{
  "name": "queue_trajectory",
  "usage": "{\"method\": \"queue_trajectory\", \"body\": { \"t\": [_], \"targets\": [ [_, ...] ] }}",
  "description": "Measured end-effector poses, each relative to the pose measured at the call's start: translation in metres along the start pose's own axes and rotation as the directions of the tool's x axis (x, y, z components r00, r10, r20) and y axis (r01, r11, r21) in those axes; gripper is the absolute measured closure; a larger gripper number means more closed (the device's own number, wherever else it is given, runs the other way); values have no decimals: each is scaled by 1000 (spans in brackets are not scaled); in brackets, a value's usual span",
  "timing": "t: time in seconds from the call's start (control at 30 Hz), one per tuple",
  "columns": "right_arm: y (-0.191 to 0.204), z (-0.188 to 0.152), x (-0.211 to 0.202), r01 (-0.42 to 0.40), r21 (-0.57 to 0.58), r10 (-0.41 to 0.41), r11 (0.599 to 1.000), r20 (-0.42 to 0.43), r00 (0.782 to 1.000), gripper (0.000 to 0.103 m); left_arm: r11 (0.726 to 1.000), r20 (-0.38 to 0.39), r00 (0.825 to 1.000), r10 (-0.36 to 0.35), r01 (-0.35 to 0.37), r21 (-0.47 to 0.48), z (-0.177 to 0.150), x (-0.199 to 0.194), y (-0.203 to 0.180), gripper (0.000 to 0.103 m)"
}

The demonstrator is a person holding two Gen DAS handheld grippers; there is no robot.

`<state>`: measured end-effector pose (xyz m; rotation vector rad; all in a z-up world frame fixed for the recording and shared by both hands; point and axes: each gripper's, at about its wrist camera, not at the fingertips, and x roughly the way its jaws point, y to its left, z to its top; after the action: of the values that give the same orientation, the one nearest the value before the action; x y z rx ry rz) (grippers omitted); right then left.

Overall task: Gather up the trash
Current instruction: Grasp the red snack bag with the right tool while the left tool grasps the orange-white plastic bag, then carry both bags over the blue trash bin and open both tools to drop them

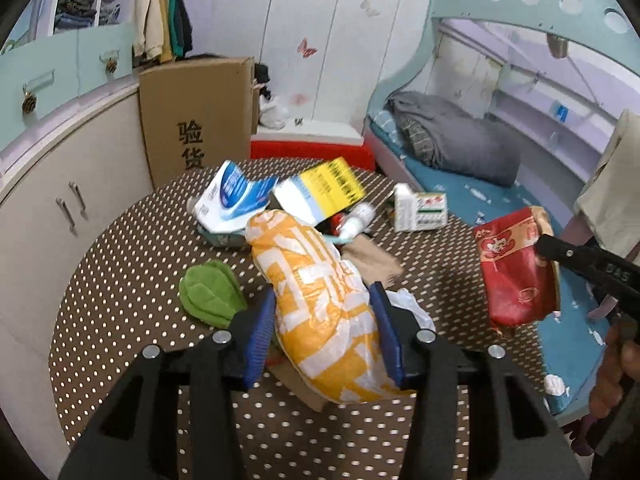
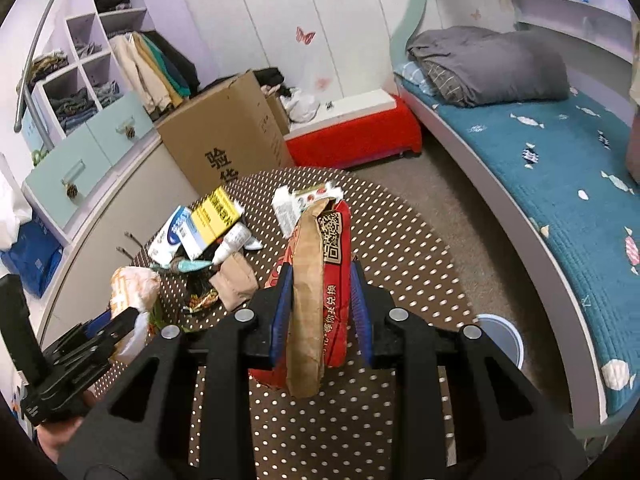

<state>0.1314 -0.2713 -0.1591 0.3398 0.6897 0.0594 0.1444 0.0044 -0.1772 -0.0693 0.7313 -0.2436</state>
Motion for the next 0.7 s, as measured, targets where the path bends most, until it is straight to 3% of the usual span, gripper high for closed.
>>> {"method": "queue_trajectory", "body": {
  "t": [0.4, 0.7],
  "targets": [
    [-45, 28, -47, 35, 43, -40, 998, 110, 993, 75, 989, 67, 990, -121, 114, 93, 31, -15, -72, 57],
    [-124, 44, -75, 138, 143, -160, 980, 156, 975, 75, 965, 57, 972, -229, 219, 147, 49, 0, -132, 57]
  ]
}}
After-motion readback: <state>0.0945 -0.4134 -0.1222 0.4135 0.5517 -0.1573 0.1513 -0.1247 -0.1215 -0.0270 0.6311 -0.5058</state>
